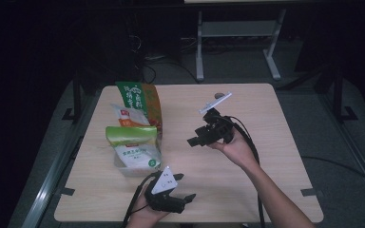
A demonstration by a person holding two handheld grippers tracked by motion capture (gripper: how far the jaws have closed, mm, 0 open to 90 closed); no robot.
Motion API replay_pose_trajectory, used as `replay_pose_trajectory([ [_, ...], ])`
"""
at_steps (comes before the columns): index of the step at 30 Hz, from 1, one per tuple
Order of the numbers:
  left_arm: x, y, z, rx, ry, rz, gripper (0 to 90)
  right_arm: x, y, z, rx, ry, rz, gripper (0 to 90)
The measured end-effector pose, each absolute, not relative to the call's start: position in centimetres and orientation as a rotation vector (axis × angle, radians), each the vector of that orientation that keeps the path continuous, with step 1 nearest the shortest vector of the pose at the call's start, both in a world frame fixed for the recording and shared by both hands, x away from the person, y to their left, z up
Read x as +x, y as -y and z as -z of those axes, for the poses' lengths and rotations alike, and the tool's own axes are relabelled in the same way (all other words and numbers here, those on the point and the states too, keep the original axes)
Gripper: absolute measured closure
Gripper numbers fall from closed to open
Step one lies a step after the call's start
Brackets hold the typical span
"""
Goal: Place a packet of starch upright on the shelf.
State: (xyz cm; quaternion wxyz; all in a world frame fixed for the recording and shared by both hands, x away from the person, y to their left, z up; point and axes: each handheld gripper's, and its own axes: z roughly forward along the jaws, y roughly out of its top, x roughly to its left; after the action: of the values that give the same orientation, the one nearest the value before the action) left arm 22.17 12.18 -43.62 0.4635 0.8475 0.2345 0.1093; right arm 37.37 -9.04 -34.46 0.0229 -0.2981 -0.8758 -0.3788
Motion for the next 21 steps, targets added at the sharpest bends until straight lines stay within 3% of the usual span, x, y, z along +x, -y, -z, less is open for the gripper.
replay_pose_trajectory([
  [21,22.2,-12.4,43.5,2.091,-0.570,-0.287,25.4,36.5,13.7,35.8,-1.072,2.680,1.164,37.1],
])
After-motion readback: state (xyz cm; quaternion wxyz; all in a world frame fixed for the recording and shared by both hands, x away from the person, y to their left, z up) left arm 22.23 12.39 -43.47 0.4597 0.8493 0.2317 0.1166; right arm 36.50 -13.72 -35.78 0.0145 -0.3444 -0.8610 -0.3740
